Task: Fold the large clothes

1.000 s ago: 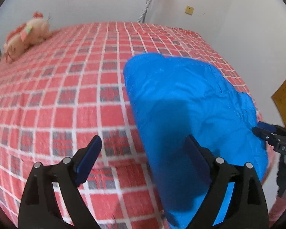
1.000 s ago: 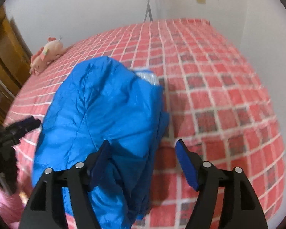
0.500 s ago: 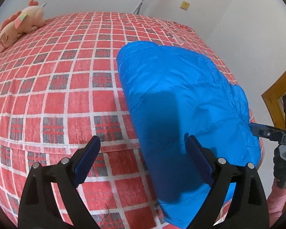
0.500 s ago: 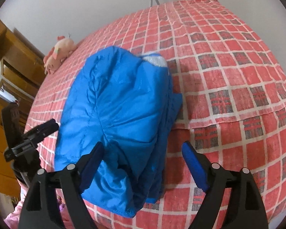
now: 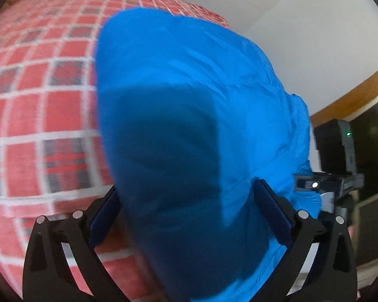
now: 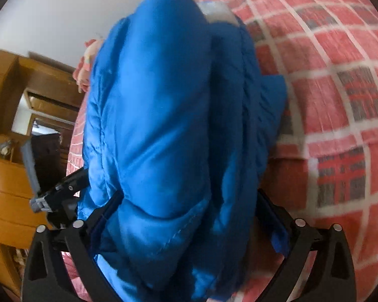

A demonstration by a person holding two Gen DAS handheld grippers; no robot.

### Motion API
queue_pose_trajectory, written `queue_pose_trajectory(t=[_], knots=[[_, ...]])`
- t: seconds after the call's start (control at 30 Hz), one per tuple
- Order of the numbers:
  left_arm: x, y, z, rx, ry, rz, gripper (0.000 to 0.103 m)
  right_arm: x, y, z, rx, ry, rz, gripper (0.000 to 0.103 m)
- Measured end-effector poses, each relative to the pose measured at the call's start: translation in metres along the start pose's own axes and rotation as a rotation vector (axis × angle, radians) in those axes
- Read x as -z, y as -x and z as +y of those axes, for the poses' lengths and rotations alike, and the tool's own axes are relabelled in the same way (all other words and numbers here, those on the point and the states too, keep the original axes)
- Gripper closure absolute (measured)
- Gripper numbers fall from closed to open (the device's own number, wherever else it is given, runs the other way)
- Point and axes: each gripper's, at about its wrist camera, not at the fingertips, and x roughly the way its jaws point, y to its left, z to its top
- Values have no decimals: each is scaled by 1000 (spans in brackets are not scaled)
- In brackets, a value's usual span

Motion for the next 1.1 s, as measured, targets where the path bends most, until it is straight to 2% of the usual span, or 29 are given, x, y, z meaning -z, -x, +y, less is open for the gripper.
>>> queue_pose_trajectory(t=[0.03, 0.07, 0.1, 0.17, 0.27, 0.37, 0.43, 0.63, 0.9, 1.1], knots=[[0, -1, 0, 8, 2, -5, 3, 1, 1, 1, -8, 17, -16, 9], [0, -1, -1, 12, 2, -10, 6, 3, 2, 2, -48, 31, -35, 19], [1, 2, -2, 16, -6, -23, 9, 5, 4, 2, -64, 37, -47, 22], [3, 8, -5, 20, -27, -48, 22, 9, 10, 6, -69, 65, -76, 34], [3, 14, -7, 38, -34, -70, 30, 14, 22, 16, -67, 111, -121, 45], [3, 27, -10, 68, -47, -102, 38, 19, 34, 30, -50, 170, -155, 49], [0, 39, -13, 80, -62, -133, 39, 17, 40, 41, -52, 204, -177, 50], [-25, 76, -7, 47, -67, -236, 40, -21, 47, 79, -61, 295, -211, 50], [-72, 118, 43, -52, -12, -351, 39, -87, 4, 129, -104, 374, -175, 50], [-111, 117, 95, -121, 33, -379, 39, -123, -42, 132, -142, 364, -135, 50]])
